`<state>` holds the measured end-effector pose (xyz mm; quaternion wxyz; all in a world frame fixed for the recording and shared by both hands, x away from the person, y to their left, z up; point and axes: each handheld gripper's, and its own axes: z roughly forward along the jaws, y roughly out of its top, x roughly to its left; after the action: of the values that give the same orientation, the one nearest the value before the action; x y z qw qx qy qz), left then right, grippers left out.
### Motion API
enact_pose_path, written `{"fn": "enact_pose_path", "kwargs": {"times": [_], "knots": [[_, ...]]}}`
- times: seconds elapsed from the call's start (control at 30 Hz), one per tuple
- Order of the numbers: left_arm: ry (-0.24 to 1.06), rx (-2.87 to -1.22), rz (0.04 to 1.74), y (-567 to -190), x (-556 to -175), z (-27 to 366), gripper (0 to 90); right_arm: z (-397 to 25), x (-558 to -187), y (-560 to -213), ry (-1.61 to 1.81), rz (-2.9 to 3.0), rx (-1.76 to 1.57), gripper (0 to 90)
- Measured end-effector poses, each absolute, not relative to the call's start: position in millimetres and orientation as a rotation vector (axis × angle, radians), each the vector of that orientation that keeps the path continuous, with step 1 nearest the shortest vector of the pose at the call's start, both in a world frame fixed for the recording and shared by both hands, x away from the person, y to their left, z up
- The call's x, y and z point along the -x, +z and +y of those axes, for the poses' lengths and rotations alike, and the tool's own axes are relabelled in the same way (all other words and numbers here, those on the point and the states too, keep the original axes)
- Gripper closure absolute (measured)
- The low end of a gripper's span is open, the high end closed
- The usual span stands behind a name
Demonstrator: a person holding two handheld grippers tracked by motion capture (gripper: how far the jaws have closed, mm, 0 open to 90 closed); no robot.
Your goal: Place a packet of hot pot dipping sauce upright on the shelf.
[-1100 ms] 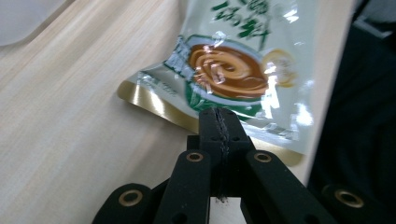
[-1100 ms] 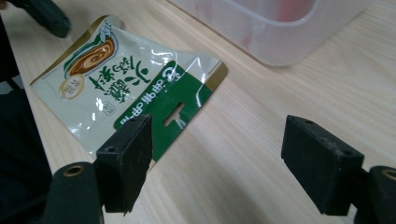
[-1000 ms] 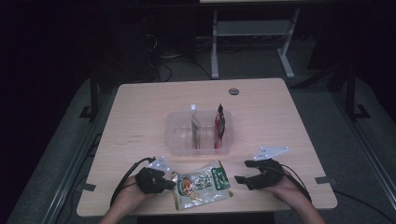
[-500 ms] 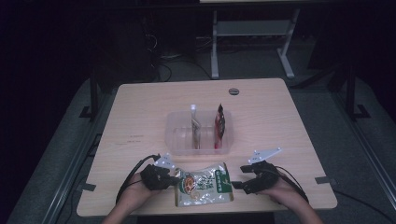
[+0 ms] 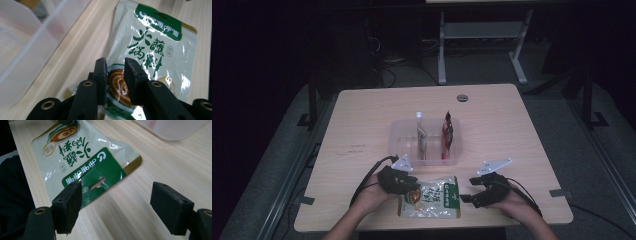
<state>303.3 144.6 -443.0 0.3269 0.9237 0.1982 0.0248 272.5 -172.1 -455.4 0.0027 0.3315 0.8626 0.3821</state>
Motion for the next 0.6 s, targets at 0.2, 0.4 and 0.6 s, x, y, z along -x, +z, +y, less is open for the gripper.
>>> {"fn": "enact_pose_path", "kwargs": {"times": [0.2, 0.4, 0.6], "knots": [[0.083, -2.380, 0.496, -438, -304, 138, 64.1, -172, -272, -455, 1.194, 2.704, -1.034, 25.0], [0.065, -2.383, 0.468, -443, -313, 124, 59.6, -172, -272, -455, 1.187, 2.707, -1.041, 25.0], [0.079, -2.370, 0.406, -440, -316, 109, 57.5, -173, -273, -455, 1.189, 2.703, -1.035, 25.1]]}}
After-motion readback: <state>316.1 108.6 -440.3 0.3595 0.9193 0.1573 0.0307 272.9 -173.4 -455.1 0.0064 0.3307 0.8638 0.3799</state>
